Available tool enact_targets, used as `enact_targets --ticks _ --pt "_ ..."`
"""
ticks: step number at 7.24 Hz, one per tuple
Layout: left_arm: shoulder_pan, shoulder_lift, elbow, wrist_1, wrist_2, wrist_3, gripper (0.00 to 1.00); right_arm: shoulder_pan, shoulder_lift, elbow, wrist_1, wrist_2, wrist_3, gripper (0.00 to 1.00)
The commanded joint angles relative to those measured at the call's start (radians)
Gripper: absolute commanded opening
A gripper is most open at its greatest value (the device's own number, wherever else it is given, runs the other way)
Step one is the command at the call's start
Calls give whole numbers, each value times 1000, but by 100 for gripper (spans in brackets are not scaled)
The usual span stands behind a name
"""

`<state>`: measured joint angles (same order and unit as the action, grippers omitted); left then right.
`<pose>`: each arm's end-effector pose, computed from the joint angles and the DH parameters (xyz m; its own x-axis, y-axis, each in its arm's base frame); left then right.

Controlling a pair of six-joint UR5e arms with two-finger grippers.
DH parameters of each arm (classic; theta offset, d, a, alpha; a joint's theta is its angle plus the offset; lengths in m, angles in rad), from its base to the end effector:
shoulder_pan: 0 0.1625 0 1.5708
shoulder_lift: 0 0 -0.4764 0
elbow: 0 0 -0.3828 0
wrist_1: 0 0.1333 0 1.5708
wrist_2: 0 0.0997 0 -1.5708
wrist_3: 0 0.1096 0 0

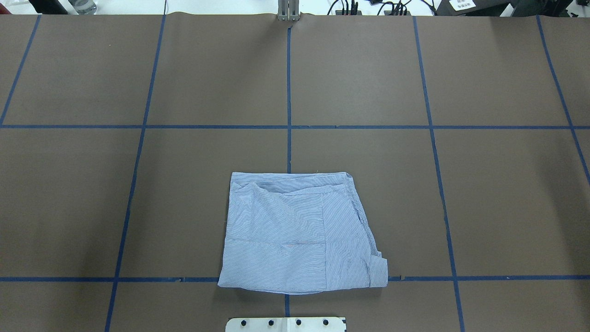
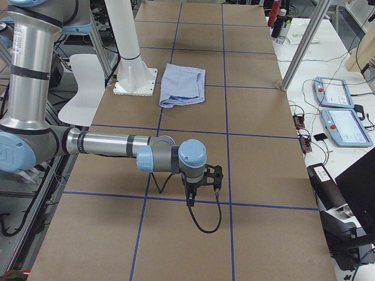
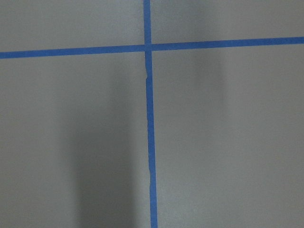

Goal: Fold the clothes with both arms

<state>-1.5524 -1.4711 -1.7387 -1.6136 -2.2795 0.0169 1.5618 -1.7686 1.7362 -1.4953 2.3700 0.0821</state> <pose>-0.0538 -0.4439 0.6821 0.7573 0.1028 -0.6449 -0.0311 0.9921 0.1217 0.0512 -0.3924 0.7141 0.6954 0.0449 0.7173 -0.0482 0.9987 -0.0158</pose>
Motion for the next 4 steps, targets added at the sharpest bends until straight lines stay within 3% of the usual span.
enact_targets --ticks 1,4 --pt "0 0 -1 0 0 0 100 6 0 -1 0 0 -13 100" --pt "0 0 1 -2 0 0 100 23 3 -4 -48 0 -50 100"
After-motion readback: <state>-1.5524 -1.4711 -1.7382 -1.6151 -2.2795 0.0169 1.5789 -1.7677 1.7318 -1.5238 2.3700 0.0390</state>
